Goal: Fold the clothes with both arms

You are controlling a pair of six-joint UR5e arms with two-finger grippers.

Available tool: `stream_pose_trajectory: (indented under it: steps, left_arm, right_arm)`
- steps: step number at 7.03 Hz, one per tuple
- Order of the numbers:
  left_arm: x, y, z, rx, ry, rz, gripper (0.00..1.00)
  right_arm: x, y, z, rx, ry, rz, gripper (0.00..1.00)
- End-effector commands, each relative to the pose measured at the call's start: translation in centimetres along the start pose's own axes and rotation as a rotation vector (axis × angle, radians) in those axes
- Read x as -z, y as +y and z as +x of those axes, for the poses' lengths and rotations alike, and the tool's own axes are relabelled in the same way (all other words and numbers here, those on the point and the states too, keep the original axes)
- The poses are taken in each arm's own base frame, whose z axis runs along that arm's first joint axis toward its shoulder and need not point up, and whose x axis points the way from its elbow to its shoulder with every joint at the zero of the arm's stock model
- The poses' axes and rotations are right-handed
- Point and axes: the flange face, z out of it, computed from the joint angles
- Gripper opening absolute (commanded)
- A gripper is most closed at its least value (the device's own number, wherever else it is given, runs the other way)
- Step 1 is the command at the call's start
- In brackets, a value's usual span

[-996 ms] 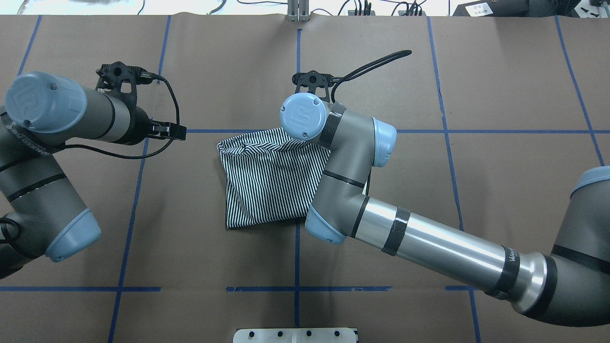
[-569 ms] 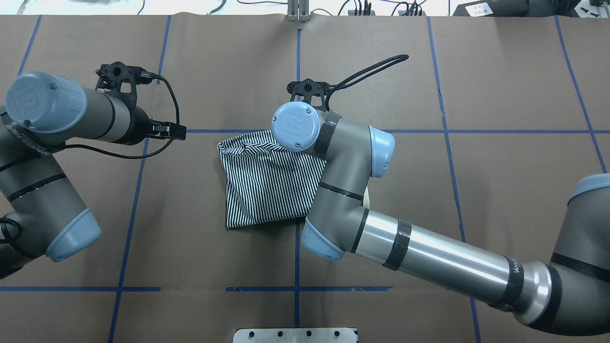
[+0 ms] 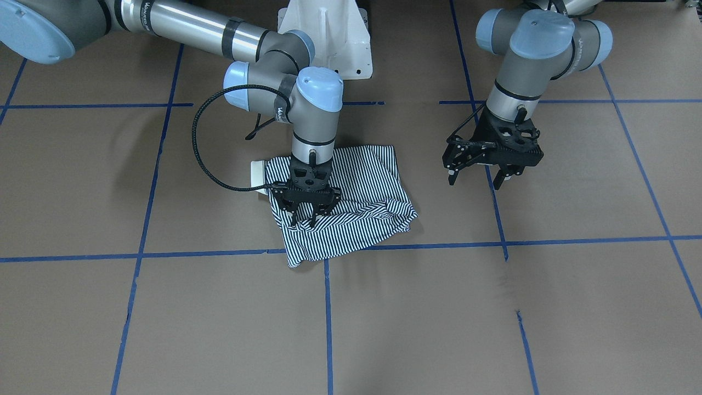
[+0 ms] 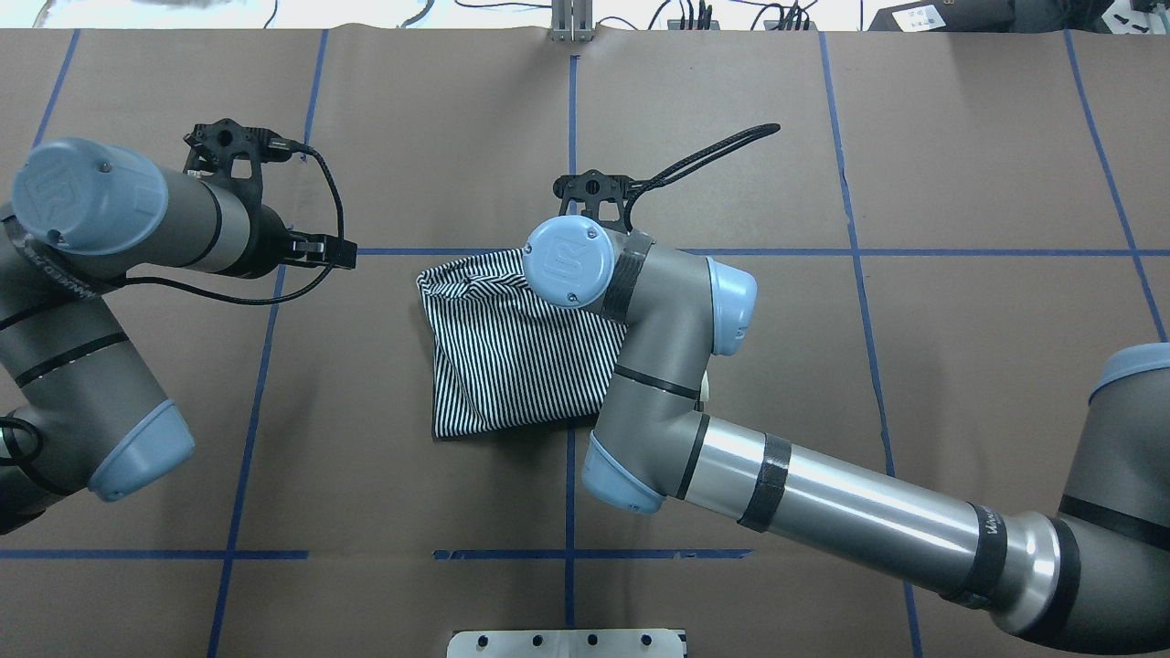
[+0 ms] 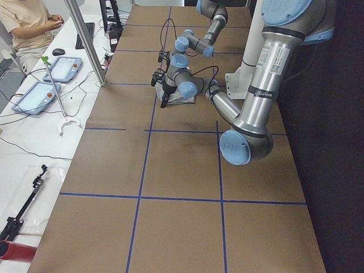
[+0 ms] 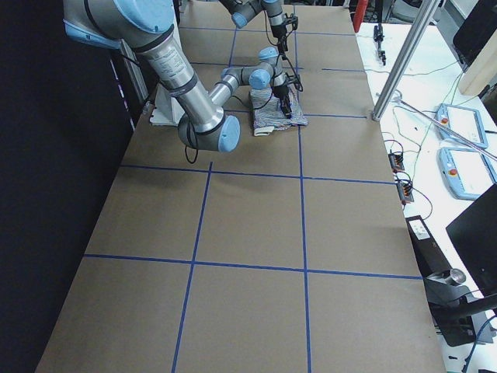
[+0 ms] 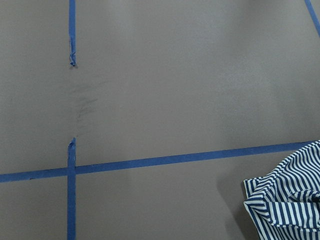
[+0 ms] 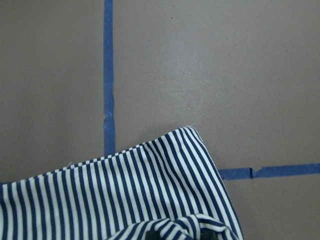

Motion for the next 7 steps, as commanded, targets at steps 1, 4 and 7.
stream_pose_trajectory:
  steps: [1, 4, 7]
  left_arm:
    - [-0.1, 0.0, 0.0, 0.000, -0.001, -0.001, 1.00]
    - [-0.4, 0.1, -0.1, 0.001, -0.004, -0.004, 1.00]
    - [-0.3, 0.0, 0.1, 0.002, -0.001, -0.002, 1.00]
  right_arm:
    - [0.1, -1.1, 0.3, -0.010, 0.001, 0.013, 0.00]
    - [-1.8, -3.2, 1.9, -0.024, 0.053, 0.026, 0.00]
    - [-2.8, -3.2, 2.2, 0.008, 0.078, 0.040, 0.99]
